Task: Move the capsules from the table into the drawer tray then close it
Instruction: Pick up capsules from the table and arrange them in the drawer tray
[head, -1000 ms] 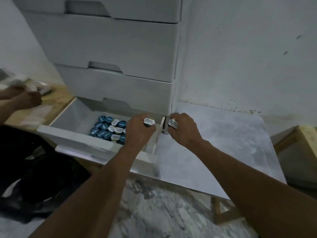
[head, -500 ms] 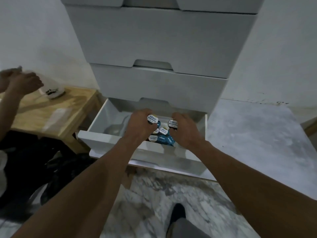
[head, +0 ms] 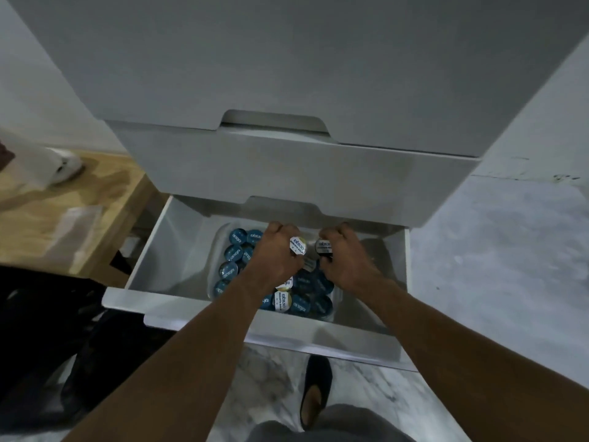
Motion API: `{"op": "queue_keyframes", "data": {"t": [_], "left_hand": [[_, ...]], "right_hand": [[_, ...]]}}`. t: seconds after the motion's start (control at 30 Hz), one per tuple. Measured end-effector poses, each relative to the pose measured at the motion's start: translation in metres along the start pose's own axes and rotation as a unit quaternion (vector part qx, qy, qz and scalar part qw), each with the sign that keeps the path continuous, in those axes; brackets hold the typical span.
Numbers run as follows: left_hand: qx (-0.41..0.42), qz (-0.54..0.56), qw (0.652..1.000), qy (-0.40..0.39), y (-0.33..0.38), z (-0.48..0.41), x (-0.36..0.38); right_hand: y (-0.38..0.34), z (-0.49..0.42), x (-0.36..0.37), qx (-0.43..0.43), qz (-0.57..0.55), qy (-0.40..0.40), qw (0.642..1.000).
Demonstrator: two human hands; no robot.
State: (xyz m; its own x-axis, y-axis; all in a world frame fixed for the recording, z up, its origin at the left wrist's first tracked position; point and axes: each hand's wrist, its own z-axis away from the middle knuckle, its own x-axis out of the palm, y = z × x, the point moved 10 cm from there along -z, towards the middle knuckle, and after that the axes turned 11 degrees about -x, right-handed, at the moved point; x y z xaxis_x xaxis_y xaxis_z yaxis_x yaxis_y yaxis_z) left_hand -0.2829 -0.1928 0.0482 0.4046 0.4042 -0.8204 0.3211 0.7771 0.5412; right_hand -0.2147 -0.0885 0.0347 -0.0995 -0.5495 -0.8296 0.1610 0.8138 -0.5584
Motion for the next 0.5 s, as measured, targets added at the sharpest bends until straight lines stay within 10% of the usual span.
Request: {"op": "queue_keyframes", "data": {"t": [0.5], "left_hand": [[0.080, -0.044, 0.996, -0.015, 0.000, -0.021, 0.010]], "right_hand": [[0.007, -0.007, 0.003, -0.002, 0.098, 0.015, 0.995]]}}
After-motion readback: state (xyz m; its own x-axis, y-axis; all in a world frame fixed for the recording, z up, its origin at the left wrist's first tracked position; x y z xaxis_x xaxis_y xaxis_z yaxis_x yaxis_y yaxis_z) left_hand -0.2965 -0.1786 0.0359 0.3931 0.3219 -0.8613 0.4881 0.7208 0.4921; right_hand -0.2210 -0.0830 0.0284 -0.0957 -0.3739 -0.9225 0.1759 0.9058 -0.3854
